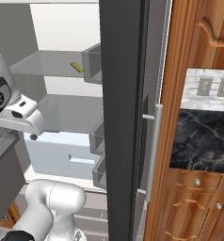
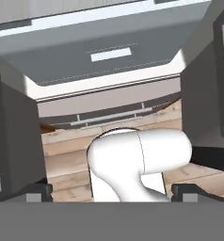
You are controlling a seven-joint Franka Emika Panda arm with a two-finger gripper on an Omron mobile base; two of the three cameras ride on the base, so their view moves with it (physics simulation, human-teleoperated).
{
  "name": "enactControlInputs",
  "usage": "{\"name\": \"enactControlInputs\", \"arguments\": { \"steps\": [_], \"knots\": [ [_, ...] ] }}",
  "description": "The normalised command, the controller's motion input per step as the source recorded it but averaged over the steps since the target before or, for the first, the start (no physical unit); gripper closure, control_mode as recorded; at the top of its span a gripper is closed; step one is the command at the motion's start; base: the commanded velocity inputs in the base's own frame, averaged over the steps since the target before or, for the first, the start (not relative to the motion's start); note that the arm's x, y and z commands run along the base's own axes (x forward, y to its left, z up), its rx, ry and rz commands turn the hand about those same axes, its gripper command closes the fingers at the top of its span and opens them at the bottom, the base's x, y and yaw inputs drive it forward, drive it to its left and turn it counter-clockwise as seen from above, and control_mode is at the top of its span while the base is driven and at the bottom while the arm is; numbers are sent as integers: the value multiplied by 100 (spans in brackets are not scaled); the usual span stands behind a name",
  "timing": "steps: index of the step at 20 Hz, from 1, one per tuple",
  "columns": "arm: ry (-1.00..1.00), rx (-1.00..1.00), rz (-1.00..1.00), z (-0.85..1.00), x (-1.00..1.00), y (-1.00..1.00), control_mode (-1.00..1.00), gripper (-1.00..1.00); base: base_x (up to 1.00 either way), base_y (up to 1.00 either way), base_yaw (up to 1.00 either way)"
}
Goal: Retrieve the butter from the fridge and place it on a plate on the dining table. Then retrieve the butter knife by the fridge and place it near the plate.
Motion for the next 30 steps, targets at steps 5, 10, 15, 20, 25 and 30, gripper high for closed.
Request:
{"name": "enactControlInputs", "arguments": {
  "steps": [5,10,15,20,25,30],
  "knots": [
    [-43,0,17,53,19,-19,-100,-100,0,0,0],
    [-31,0,22,25,61,-12,-100,-100,0,0,0],
    [-52,-5,25,12,36,-8,-100,-100,0,0,0],
    [-22,-14,12,33,14,0,-100,-100,0,0,0],
    [-5,-3,4,49,27,0,-100,-100,0,0,0],
    [2,12,0,2,36,-10,-100,-100,0,0,0]
  ]
}}
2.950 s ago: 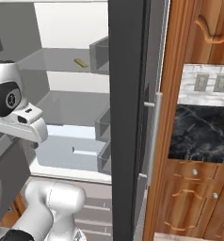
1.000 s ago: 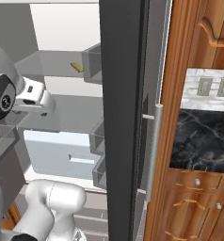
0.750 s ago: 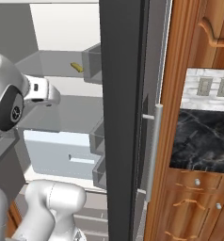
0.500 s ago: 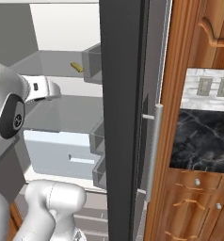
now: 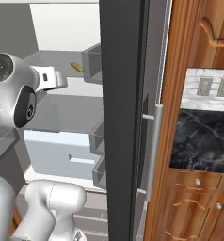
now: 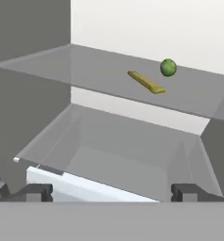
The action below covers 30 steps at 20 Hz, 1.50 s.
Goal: Retrieve the butter from the fridge and place it on a plate on the dining table. Then retrieve the butter knife by the fridge and place it near the plate.
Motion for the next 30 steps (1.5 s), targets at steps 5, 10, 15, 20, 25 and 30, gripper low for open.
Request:
{"name": "enactControlInputs", "arguments": {
  "steps": [5,10,15,20,25,30],
  "knots": [
    [0,17,-1,43,16,-5,-100,-100,0,0,0],
    [8,1,-6,5,74,-1,-100,-100,0,0,0],
    [2,2,0,1,40,-25,-100,-100,0,0,0],
    [6,0,0,0,40,-22,-100,-100,0,0,0],
    [1,0,0,-7,32,0,-100,-100,0,0,0],
    [0,0,3,-5,55,0,-100,-100,0,0,0]
  ]
}}
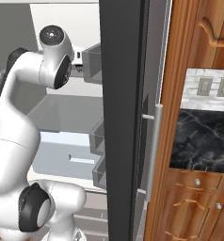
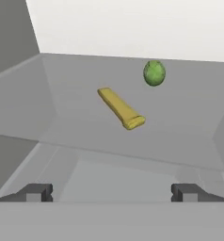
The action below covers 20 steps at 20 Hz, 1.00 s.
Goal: Retrieve the butter from the fridge and place it on a plate on the dining table. Then retrieve the butter knife by the fridge and place it near the plate.
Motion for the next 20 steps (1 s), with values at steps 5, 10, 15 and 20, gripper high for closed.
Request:
{"name": "enactControlInputs", "arguments": {
  "steps": [5,10,15,20],
  "knots": [
    [11,0,5,0,61,0,-100,-100,0,0,0],
    [13,-2,3,-1,69,0,-100,-100,0,0,0],
    [1,-4,0,-13,59,0,-100,-100,0,0,0],
    [-3,0,1,-23,36,0,-100,-100,0,0,0]
  ]
}}
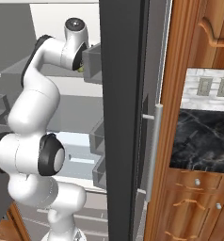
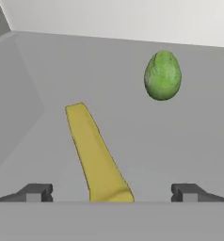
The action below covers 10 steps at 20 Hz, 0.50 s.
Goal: Retrieve the butter from the fridge and place it on a plate on the dining table. Then retrieve the butter knife by the fridge and place it near the plate.
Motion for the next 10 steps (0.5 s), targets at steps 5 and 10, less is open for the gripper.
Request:
{"name": "enactControlInputs", "arguments": {
  "steps": [5,10],
  "knots": [
    [-3,0,3,-9,21,1,-100,-100,0,0,0],
    [1,-5,0,-13,8,14,-100,-100,0,0,0]
  ]
}}
